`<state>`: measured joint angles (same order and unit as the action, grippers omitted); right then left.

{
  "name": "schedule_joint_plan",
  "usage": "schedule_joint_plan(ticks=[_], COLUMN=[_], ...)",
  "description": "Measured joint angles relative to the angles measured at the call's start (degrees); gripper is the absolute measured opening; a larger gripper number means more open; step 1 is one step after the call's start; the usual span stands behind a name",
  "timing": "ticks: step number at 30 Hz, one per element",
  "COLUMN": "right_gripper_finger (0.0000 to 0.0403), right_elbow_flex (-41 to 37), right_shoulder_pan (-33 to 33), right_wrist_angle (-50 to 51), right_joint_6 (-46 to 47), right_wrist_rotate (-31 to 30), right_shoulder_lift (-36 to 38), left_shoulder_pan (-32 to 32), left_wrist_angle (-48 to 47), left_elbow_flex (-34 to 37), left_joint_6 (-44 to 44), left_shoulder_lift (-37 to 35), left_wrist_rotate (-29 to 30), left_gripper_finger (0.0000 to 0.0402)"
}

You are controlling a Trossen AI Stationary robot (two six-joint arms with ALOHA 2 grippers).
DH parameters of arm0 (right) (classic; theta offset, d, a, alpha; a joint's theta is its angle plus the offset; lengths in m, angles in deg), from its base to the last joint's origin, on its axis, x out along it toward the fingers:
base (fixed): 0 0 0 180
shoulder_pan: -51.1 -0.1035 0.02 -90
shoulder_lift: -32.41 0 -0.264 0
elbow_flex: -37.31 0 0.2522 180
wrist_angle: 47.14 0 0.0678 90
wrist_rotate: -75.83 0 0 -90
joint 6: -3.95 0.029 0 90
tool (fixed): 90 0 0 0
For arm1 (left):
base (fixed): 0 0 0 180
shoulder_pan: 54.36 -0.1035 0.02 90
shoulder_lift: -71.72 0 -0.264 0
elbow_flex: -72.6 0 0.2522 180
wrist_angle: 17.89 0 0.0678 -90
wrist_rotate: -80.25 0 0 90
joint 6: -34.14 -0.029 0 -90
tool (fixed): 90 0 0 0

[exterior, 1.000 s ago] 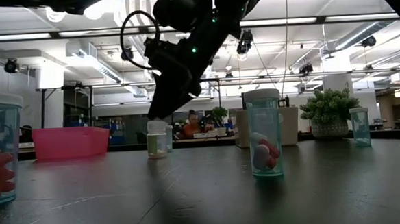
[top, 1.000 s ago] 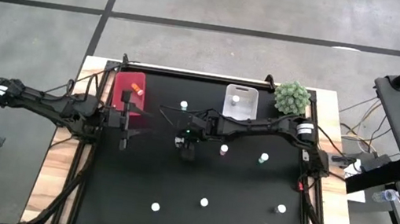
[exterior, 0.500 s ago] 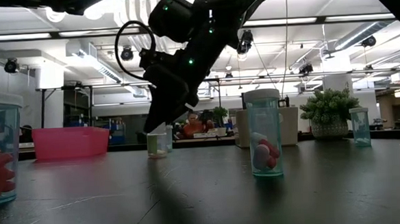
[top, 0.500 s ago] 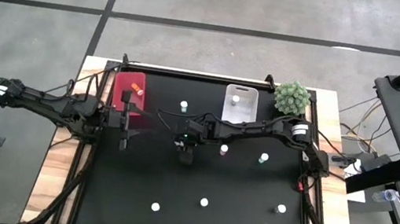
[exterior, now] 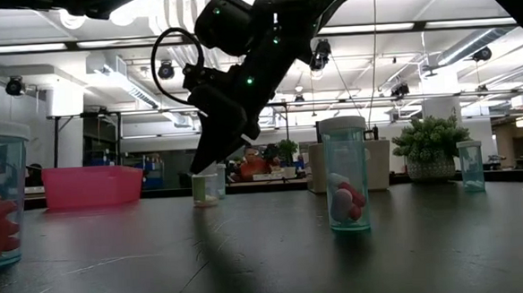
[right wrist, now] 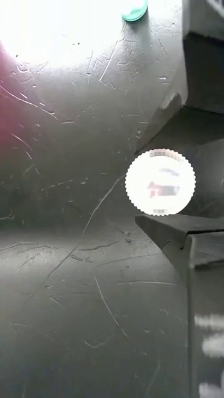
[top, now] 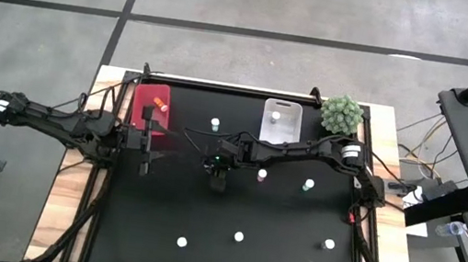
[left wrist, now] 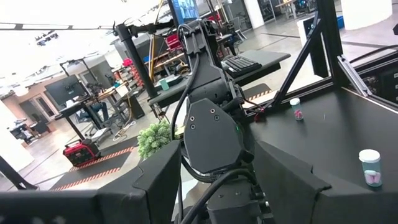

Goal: Pick and place medicine bottles into bin by pill shape (circle, oval)
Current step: Put the transparent capsule bottle into the white bin

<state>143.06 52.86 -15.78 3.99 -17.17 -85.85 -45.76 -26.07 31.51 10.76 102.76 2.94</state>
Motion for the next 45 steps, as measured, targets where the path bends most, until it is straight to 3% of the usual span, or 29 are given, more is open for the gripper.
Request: schedule_joint_plan(ticks=[10, 31, 45], right_gripper_finger=[0.0146, 0.0141, 0.0139], right_elbow_flex=[0.00, -1.66, -18.95], right_shoulder_pan=[0.00, 5.09, 15.90], right_wrist_angle=[1.24, 21.52, 15.97], right_joint_6=[-0.05, -0.85, 4.17], right_wrist_rotate=[-0.01, -3.26, -3.42], right_shoulder_lift=[3.65, 21.07, 32.92], left_shoulder_pan=[0.00, 0.00, 0.00], left_wrist_angle=[0.00, 0.01, 0.05], left_elbow_flex=[-0.01, -0.02, -0.02], left_joint_6=[0.09, 0.26, 0.23], left_shoulder_lift=[-0.03, -0.06, 0.03], left_wrist_rotate=[0.01, 0.03, 0.30], left_gripper_finger=[0.0190, 0.0190, 0.0190])
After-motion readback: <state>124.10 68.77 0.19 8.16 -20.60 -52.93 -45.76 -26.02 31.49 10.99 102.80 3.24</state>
